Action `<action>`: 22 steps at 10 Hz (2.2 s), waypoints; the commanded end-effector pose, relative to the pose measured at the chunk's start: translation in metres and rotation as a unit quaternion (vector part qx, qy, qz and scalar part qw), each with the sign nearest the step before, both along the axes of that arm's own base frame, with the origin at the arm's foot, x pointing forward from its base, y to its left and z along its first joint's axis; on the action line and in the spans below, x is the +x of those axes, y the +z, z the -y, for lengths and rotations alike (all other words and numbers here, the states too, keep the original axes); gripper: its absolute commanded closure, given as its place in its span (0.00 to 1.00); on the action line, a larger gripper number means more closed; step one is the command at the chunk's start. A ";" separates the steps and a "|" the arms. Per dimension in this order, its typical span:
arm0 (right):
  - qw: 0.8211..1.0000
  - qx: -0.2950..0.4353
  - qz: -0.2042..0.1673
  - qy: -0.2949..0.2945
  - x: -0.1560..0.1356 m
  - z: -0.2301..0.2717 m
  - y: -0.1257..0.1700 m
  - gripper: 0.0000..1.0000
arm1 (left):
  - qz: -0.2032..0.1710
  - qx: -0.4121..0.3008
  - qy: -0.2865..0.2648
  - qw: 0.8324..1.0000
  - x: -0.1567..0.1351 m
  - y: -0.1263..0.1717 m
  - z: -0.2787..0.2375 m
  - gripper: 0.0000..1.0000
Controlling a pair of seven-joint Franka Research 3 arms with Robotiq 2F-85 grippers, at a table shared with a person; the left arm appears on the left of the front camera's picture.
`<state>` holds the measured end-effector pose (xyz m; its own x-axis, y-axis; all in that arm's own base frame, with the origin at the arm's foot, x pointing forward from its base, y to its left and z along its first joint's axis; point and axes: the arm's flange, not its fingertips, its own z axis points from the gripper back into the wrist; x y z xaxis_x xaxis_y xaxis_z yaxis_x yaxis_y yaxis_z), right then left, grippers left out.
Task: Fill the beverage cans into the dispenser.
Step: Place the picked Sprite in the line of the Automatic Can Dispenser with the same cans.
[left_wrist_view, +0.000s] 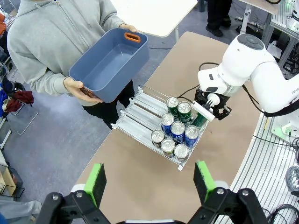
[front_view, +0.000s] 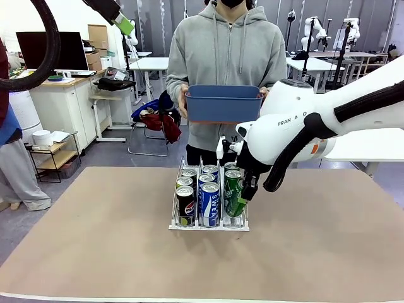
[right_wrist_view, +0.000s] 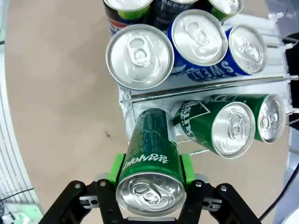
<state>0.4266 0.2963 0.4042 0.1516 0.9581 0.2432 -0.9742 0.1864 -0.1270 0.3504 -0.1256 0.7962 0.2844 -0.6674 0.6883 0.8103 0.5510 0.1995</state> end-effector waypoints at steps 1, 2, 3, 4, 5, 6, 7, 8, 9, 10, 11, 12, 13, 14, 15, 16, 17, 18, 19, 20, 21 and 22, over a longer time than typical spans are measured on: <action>0.999 -0.042 -0.017 -0.003 0.017 -0.015 0.006 0.42 | -0.005 -0.005 -0.005 1.000 -0.003 -0.006 -0.002 0.00; 0.998 -0.058 -0.031 0.002 0.019 -0.018 0.005 0.42 | -0.005 -0.005 -0.005 1.000 -0.003 -0.006 -0.002 0.00; 0.997 -0.063 -0.037 0.004 0.020 -0.023 0.001 0.42 | -0.005 -0.005 -0.005 1.000 -0.003 -0.006 -0.002 0.00; 0.996 -0.072 -0.047 0.010 0.022 -0.027 -0.004 0.42 | -0.005 -0.005 -0.005 1.000 -0.003 -0.006 -0.002 0.00; 0.995 -0.080 -0.055 0.019 0.023 -0.031 -0.008 0.42 | -0.005 -0.005 -0.005 1.000 -0.003 -0.006 -0.002 0.00; 0.994 -0.086 -0.059 0.021 0.023 -0.037 -0.013 0.42 | -0.005 -0.005 -0.005 1.000 -0.003 -0.006 -0.002 0.00; 0.994 -0.088 -0.063 0.024 0.023 -0.040 -0.016 0.42 | -0.005 -0.005 -0.005 1.000 -0.003 -0.006 -0.002 0.00; 0.993 -0.093 -0.067 0.029 0.022 -0.041 -0.018 0.42 | -0.005 -0.005 -0.005 1.000 -0.003 -0.006 -0.002 0.00; 0.993 -0.093 -0.073 0.024 0.021 -0.042 -0.019 0.42 | -0.005 -0.005 -0.005 1.000 -0.003 -0.006 -0.002 0.00; 0.993 -0.085 -0.076 0.019 0.023 -0.042 -0.015 0.23 | -0.005 -0.005 -0.005 1.000 -0.003 -0.006 -0.002 0.00; 0.994 -0.078 -0.076 0.011 0.022 -0.040 -0.007 0.23 | -0.005 -0.005 -0.005 1.000 -0.003 -0.006 -0.002 0.00; 0.995 -0.068 -0.072 0.002 0.018 -0.039 0.006 0.04 | -0.005 -0.005 -0.005 1.000 -0.003 -0.006 -0.002 0.00; 0.996 -0.059 -0.062 -0.005 0.016 -0.036 0.020 0.19 | -0.005 -0.005 -0.005 1.000 -0.003 -0.006 -0.002 0.00; 0.998 -0.048 -0.050 -0.012 0.016 -0.034 0.033 0.00 | -0.005 -0.005 -0.005 1.000 -0.003 -0.006 -0.002 0.00; 0.999 -0.028 -0.038 -0.020 0.013 -0.030 0.046 0.00 | -0.005 -0.005 -0.005 1.000 -0.003 -0.006 -0.002 0.00; 0.999 0.002 -0.030 -0.033 0.011 -0.025 0.059 0.00 | -0.005 -0.005 -0.005 1.000 -0.003 -0.006 -0.002 0.00; 0.999 0.027 -0.011 -0.042 0.006 -0.019 0.071 0.05 | -0.005 -0.005 -0.005 1.000 -0.003 -0.006 -0.002 0.00; 0.997 0.051 0.005 -0.062 0.003 -0.014 0.080 0.05 | -0.005 -0.005 -0.005 1.000 -0.003 -0.006 -0.002 0.00; 0.994 0.075 0.023 -0.079 0.001 -0.008 0.088 0.05 | -0.005 -0.005 -0.005 1.000 -0.003 -0.006 -0.002 0.00; 0.992 0.090 0.026 -0.086 -0.001 -0.001 0.094 0.05 | -0.005 -0.005 -0.005 1.000 -0.003 -0.006 -0.002 0.00; 0.991 0.097 0.022 -0.089 -0.004 0.004 0.096 0.05 | -0.005 -0.005 -0.005 1.000 -0.003 -0.006 -0.002 0.00; 0.995 0.068 0.017 -0.070 0.011 -0.012 0.105 0.05 | -0.005 -0.005 -0.005 1.000 -0.003 -0.006 -0.002 0.00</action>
<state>0.4336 0.2992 0.5108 0.2873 0.8698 0.4011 -0.9225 0.3639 -0.1284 0.3504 -0.1255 0.7960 0.2849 -0.6674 0.6880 0.8101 0.5513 0.1993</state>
